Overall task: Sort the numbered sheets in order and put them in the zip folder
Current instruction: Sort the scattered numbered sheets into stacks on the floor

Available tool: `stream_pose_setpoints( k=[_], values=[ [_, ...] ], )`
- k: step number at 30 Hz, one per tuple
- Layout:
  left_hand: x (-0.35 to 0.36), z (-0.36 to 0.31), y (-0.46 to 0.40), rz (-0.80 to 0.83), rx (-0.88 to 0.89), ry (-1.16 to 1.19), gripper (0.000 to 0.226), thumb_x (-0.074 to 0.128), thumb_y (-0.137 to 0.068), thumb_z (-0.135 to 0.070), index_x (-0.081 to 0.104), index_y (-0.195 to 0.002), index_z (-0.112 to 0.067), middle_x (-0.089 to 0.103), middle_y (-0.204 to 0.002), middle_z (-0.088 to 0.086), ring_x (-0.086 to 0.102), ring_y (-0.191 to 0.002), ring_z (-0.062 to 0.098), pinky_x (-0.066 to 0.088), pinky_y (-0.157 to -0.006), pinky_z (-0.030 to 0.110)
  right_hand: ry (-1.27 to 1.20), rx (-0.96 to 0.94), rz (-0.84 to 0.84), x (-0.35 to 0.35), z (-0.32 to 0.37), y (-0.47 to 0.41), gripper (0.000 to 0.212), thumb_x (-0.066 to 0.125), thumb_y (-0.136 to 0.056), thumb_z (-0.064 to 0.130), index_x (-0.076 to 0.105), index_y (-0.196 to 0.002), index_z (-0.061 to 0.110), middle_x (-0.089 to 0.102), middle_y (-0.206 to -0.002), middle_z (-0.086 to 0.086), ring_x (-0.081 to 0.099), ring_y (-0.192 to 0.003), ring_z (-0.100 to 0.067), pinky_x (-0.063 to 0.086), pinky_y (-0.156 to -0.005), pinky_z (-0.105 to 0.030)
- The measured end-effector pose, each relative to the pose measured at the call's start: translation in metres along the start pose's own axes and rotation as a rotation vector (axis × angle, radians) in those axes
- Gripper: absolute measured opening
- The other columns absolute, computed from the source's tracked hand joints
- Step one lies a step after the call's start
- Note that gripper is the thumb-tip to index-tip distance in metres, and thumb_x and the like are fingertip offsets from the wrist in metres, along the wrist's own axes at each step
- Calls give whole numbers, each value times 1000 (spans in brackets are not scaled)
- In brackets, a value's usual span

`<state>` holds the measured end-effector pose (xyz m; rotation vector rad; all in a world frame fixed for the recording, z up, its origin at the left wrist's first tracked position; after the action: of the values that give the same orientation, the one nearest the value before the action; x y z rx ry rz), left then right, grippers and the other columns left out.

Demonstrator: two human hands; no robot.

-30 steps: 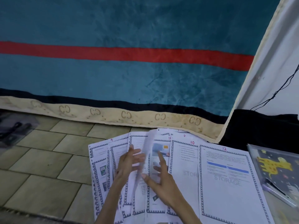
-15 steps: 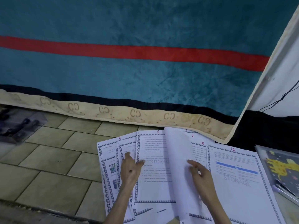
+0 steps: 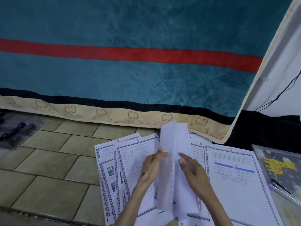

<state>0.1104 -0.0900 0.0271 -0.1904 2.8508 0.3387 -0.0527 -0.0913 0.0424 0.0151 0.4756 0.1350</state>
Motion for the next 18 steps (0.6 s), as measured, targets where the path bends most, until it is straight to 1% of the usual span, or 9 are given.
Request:
stream_pose_setpoints(
  k=[3, 6, 7, 9, 10, 12, 15, 16, 18],
  values=[
    [28, -8, 3, 86, 27, 73, 35, 36, -93, -53, 66, -96, -36, 66, -116, -8, 60, -107, 9, 49, -94, 33, -8, -64, 5, 0, 14, 3, 66, 61, -89, 22, 24, -141, 40, 29, -133, 34, 44, -114, 7, 35, -78, 4],
    [23, 0, -1, 50, 2, 144, 19, 51, -89, -40, 65, -97, -31, 65, -113, -5, 61, -108, 16, 49, -90, 29, 107, -124, -24, -13, 9, 2, 71, 57, -88, 1, 28, -140, 39, 32, -125, 39, 59, -102, -7, 43, -77, -3],
    [14, 9, -4, -8, -6, 81, 19, 53, -88, -37, 64, -101, -30, 63, -117, -3, 58, -113, 17, 47, -95, 28, 138, -122, -34, -17, 5, 0, 64, 55, -88, 0, 38, -134, 40, 38, -128, 34, 61, -102, -7, 44, -78, -3],
    [-13, 32, -7, -166, -99, -141, 27, 53, -92, -27, 60, -119, -22, 51, -134, 3, 47, -125, 21, 39, -103, 30, 189, -90, -29, -22, -2, -3, 49, 53, -90, 0, 53, -119, 39, 57, -126, 11, 59, -70, 7, 39, -65, 2],
    [-28, 43, -6, -251, -163, -285, 33, 53, -93, -26, 55, -125, -21, 41, -143, 7, 39, -132, 25, 35, -106, 36, 199, -64, -22, -23, -7, -5, 45, 52, -90, 0, 57, -117, 36, 63, -121, 0, 52, -52, 7, 38, -55, 1],
    [-53, 57, 1, -346, -281, -475, 43, 52, -92, -28, 46, -134, -21, 21, -152, 13, 21, -138, 33, 28, -108, 45, 187, -36, -7, -23, -11, -7, 43, 52, -91, 1, 57, -119, 34, 69, -108, -10, 45, -40, -4, 35, -45, -7],
    [-73, 70, 3, -403, -402, -391, 55, 56, -90, -26, 34, -139, -14, 16, -151, 18, 15, -137, 37, 25, -108, 48, 205, -36, -2, -23, -14, -9, 42, 53, -91, 2, 59, -123, 29, 70, -103, -9, 56, -44, -9, 36, -45, -11],
    [-78, 73, 2, -425, -423, -366, 58, 57, -89, -25, 31, -140, -12, 21, -149, 18, 18, -136, 37, 27, -107, 48, 215, -44, -1, -23, -15, -10, 41, 54, -91, 3, 59, -123, 29, 71, -104, -13, 65, -58, -18, 39, -47, -12],
    [-85, 74, 0, -463, -446, -354, 59, 57, -89, -23, 29, -140, -9, 32, -143, 19, 28, -132, 37, 31, -103, 48, 217, -42, 7, -21, -19, -12, 42, 55, -91, 5, 57, -120, 35, 71, -101, -15, 65, -85, -38, 48, -58, -21]
  ],
)
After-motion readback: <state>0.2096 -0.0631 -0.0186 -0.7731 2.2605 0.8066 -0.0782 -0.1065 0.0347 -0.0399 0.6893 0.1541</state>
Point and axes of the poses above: each hand's wrist, its own y-axis away from the middle knuckle, its own x-axis out of the palm, z = x × y, the point moved 8 cm from there along -y, towards the middle knuckle
